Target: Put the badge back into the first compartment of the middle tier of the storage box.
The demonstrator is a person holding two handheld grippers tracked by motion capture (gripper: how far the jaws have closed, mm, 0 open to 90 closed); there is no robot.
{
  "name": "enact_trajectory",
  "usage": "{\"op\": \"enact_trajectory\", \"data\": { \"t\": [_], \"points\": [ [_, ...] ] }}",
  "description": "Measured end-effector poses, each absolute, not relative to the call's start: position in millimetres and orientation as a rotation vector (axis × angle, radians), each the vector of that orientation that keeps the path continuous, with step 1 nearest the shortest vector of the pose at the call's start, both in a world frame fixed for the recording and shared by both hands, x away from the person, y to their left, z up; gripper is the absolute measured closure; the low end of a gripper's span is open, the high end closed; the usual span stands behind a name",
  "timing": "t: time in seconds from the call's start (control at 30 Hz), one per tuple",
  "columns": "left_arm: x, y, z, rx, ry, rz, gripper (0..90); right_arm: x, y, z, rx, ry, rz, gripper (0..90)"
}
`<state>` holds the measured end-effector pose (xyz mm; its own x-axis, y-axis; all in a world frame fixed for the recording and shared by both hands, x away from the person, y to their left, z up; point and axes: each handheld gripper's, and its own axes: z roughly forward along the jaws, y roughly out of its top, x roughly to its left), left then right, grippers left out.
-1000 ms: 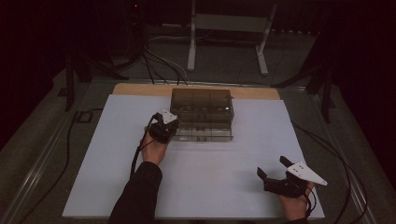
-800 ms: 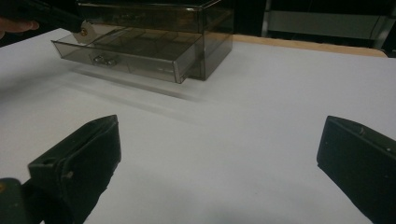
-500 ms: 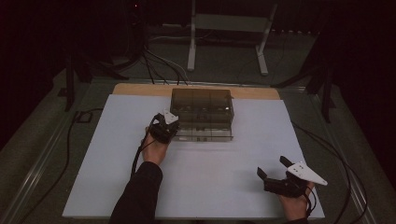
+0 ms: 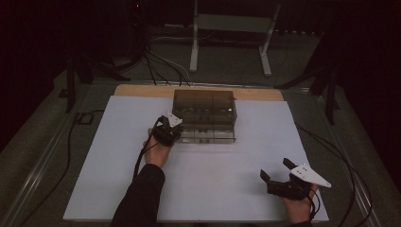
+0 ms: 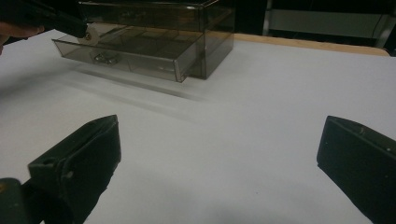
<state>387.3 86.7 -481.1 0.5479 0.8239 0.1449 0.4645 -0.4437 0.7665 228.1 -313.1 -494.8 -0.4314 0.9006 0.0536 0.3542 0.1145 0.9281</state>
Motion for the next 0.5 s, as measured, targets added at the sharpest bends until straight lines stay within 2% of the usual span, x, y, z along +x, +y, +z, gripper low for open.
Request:
{"op": "enact_trajectory", "data": {
  "t": [0.13,0.5],
  "points": [
    [387.3,86.3,-481.4,2.095,1.031,0.657,77.8,228.1,-313.2,-494.8,1.219,1.853,1.306,0.0],
    [386.7,82.4,-483.6,2.095,1.016,0.613,76.2,227.9,-313.7,-494.6,1.219,1.853,1.304,0.0]
  ]
}}
